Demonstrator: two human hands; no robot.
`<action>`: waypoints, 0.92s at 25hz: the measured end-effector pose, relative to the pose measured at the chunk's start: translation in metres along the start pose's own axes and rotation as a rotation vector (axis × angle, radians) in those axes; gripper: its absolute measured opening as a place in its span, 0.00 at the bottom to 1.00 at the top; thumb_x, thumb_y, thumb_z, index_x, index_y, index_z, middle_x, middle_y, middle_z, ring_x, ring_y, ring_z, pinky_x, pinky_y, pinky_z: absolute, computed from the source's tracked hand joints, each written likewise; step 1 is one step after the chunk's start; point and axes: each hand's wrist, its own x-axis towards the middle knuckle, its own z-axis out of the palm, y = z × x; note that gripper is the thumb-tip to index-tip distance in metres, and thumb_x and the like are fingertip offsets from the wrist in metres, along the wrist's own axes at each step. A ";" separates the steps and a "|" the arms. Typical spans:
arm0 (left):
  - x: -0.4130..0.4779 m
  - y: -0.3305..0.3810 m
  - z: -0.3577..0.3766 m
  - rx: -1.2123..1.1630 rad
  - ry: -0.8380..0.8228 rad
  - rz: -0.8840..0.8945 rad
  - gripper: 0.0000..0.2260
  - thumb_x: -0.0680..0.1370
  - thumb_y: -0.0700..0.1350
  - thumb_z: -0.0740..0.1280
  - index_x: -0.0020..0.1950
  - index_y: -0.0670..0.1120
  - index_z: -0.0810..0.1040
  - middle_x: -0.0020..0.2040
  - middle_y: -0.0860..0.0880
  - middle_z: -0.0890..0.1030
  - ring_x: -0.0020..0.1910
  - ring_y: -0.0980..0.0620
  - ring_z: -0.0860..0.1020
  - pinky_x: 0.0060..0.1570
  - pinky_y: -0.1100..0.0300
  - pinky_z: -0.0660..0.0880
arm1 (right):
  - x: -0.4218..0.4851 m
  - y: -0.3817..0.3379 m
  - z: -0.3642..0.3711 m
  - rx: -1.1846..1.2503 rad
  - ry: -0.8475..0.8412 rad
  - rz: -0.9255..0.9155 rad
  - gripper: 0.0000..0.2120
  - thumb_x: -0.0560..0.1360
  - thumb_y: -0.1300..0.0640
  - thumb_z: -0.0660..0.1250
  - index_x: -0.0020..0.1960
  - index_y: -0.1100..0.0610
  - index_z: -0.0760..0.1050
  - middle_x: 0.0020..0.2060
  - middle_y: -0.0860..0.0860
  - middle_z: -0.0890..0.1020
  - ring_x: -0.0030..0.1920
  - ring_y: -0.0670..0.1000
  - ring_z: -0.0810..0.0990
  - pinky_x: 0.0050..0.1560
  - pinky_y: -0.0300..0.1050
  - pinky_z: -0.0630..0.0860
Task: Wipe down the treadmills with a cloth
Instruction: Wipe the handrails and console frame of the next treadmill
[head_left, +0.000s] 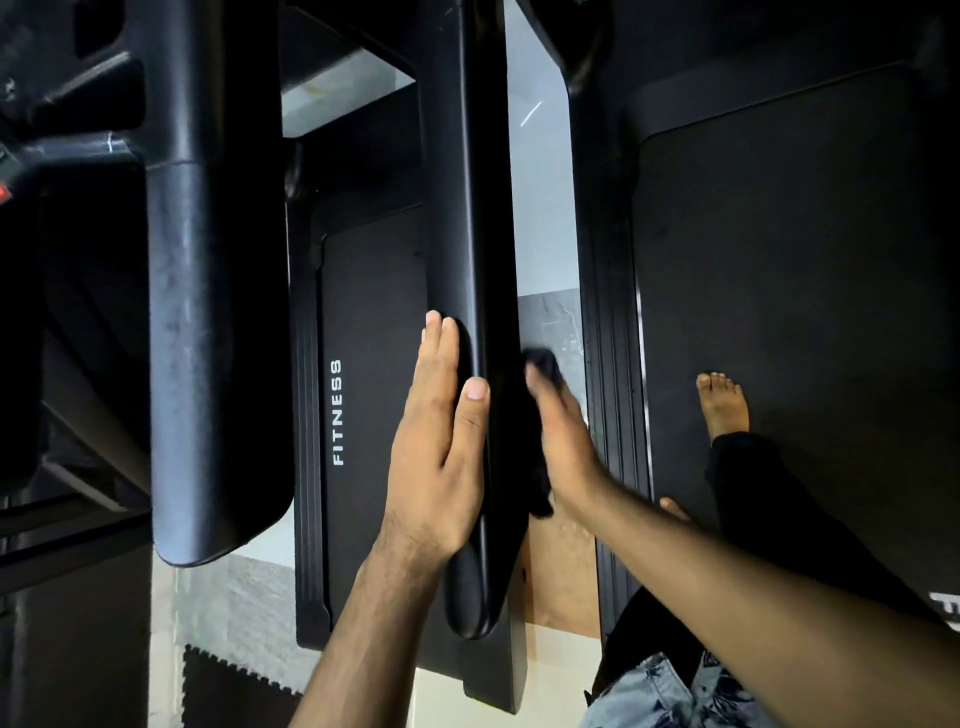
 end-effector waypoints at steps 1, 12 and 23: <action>0.004 -0.001 -0.001 0.022 0.020 -0.007 0.24 0.84 0.50 0.53 0.79 0.46 0.55 0.80 0.54 0.53 0.77 0.61 0.50 0.76 0.60 0.50 | 0.015 0.000 -0.005 0.033 0.012 0.065 0.16 0.82 0.48 0.63 0.66 0.54 0.77 0.59 0.49 0.84 0.62 0.44 0.80 0.71 0.46 0.71; 0.053 0.014 -0.004 0.037 0.017 -0.027 0.24 0.84 0.49 0.54 0.79 0.46 0.55 0.79 0.54 0.53 0.77 0.61 0.50 0.74 0.68 0.49 | 0.097 -0.054 0.007 -0.021 0.057 0.047 0.20 0.77 0.46 0.67 0.65 0.54 0.78 0.59 0.51 0.84 0.63 0.51 0.81 0.70 0.55 0.72; 0.093 0.030 -0.003 0.022 0.035 -0.070 0.25 0.83 0.51 0.54 0.79 0.45 0.56 0.79 0.52 0.55 0.78 0.59 0.52 0.74 0.67 0.50 | 0.116 -0.059 0.008 -0.047 -0.012 0.094 0.20 0.79 0.48 0.66 0.67 0.57 0.76 0.60 0.52 0.83 0.63 0.51 0.80 0.71 0.55 0.70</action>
